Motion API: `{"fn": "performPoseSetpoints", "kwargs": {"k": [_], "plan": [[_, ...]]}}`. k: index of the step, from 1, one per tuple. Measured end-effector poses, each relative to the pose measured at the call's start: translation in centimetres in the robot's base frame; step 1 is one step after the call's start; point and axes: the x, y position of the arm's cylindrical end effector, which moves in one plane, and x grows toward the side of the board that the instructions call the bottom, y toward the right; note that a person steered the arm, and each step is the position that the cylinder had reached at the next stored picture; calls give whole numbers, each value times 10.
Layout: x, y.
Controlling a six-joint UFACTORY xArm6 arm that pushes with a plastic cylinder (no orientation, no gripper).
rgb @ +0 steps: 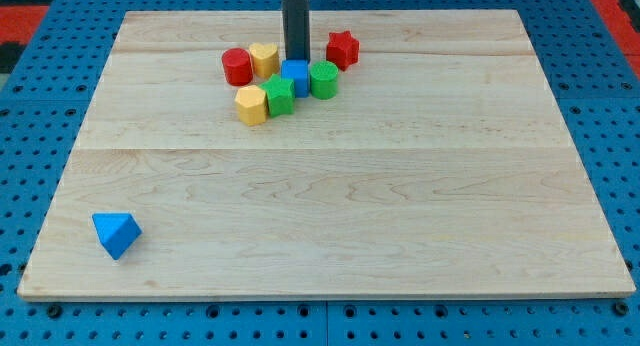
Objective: Push the green star to the bottom center of the board
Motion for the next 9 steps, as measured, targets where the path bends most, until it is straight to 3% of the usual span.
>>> {"fn": "performPoseSetpoints", "kwargs": {"k": [2,3,4,5,8,9], "plan": [[78,-31],[103,-46],[101,-92],[127,-80],[128,-34],[163,-13]]}}
